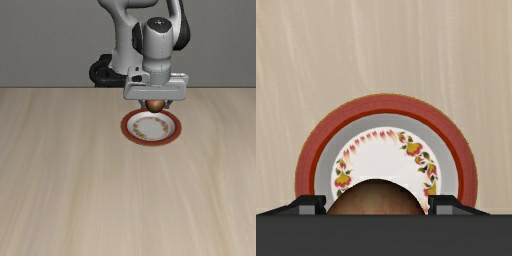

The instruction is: Pick the apple on the table and place it on the plate

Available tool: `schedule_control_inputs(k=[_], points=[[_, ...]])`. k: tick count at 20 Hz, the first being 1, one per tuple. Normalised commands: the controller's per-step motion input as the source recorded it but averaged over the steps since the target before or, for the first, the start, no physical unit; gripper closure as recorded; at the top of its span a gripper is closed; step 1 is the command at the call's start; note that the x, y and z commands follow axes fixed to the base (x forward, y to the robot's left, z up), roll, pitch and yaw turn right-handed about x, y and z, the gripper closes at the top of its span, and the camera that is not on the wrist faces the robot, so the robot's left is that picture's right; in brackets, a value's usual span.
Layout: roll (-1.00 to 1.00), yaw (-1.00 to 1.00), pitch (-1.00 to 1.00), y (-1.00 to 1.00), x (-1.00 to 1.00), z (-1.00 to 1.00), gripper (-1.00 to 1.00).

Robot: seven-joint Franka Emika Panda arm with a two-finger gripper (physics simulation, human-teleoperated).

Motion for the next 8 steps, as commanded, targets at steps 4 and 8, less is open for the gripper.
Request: schedule_control_inputs(k=[4,8], points=[[0.0,0.0,0.0,0.0,0.0,0.0,-1.0],[0.0,0.0,0.0,0.0,0.0,0.0,-1.0]])
